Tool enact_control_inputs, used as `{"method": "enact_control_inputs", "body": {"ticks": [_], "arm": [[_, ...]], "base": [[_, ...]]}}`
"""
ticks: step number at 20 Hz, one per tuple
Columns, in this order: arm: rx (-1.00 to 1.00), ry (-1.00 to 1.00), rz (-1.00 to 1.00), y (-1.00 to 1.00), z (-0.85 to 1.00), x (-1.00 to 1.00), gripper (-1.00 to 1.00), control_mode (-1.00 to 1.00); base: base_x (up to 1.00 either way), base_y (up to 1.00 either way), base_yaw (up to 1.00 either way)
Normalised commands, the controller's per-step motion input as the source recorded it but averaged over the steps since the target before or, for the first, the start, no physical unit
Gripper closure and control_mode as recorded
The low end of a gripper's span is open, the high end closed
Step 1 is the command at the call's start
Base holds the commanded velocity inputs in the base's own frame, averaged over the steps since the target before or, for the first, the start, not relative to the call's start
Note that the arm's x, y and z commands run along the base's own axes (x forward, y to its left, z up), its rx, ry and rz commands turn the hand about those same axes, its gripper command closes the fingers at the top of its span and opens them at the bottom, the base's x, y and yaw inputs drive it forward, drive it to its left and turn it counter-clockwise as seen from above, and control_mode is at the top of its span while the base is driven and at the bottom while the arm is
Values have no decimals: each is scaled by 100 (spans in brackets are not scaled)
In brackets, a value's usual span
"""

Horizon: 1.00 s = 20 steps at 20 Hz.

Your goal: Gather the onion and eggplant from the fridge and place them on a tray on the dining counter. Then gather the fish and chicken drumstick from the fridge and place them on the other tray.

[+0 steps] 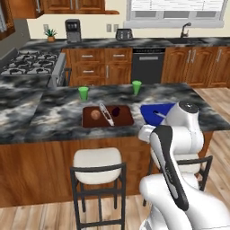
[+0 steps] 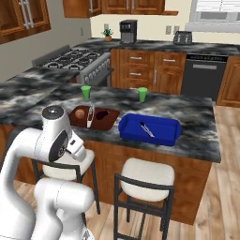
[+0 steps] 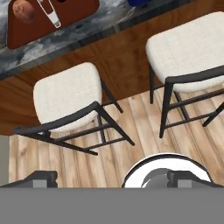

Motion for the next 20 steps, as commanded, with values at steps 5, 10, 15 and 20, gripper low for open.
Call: {"method": "enact_control_inputs", "body": {"ticks": [5, 10, 15, 20], "arm": [[0, 0, 0, 0, 0, 0, -100, 100], [0, 0, 0, 0, 0, 0, -100, 100], [0, 0, 0, 0, 0, 0, -100, 100], [0, 0, 0, 0, 0, 0, -100, 100]], "base": [[-51, -26, -7], [-33, -54, -13], [-15, -70, -7], [0, -76, -2]]}}
